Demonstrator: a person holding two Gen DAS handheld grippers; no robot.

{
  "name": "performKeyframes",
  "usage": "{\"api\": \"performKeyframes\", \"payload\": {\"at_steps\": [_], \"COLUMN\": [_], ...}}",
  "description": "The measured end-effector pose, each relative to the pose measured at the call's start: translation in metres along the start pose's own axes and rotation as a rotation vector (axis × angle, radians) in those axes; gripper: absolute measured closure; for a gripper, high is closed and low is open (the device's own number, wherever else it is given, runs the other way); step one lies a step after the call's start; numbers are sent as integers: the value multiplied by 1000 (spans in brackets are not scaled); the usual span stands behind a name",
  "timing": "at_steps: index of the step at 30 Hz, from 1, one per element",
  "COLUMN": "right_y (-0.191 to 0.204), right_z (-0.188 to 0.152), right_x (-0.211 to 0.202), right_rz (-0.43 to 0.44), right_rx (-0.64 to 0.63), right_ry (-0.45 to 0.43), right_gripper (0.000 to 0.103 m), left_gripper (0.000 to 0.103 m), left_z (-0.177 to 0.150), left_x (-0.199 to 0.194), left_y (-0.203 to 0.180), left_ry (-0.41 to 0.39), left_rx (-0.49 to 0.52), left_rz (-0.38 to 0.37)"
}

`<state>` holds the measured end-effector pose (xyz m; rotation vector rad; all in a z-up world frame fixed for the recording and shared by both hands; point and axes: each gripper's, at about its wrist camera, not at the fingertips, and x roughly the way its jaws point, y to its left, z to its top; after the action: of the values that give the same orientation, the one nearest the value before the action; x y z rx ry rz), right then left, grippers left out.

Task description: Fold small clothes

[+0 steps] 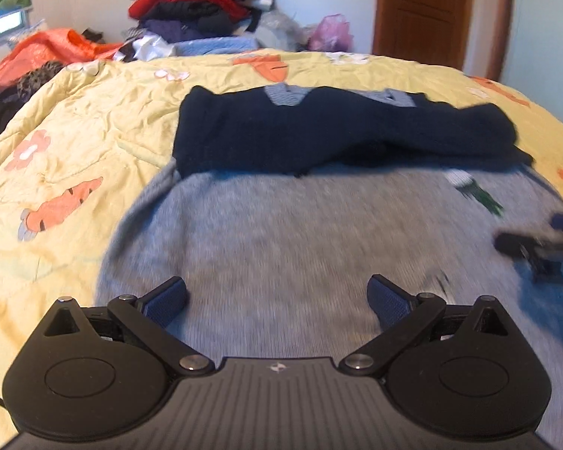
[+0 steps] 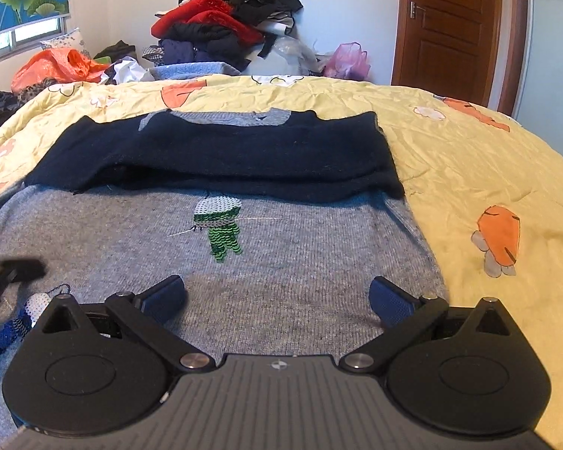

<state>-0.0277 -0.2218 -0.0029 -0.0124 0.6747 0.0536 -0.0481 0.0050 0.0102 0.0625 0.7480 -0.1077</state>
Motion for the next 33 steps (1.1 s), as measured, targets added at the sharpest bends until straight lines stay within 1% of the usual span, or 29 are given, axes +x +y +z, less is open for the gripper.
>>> {"api": "performKeyframes", "payload": {"at_steps": [1, 3, 5, 9, 13, 33], "right_y": [0, 0, 0, 0, 0, -1], "right_z": [0, 0, 0, 0, 0, 0], "right_x": [0, 0, 0, 0, 0, -1], "right_rz": [0, 1, 1, 1, 1, 2], "right_rx": [1, 2, 2, 2, 1, 4], "right_ry": [0, -1, -1, -1, -1, 1], "right_gripper": [0, 0, 0, 0, 0, 0], "left_gripper": [0, 0, 0, 0, 0, 0], "left_z": [-8, -10, -10, -9, -9, -8], "left_x": [-3, -5, -5, -4, -5, -5], "left_y": [1, 5, 8, 2, 5, 5], "left_ry": [-38, -47, -51, -45, -46, -45], "left_rx": [7, -18, -48, -27, -39, -35], "left_rz": [-5, -27, -27, 3, -5, -1]}}
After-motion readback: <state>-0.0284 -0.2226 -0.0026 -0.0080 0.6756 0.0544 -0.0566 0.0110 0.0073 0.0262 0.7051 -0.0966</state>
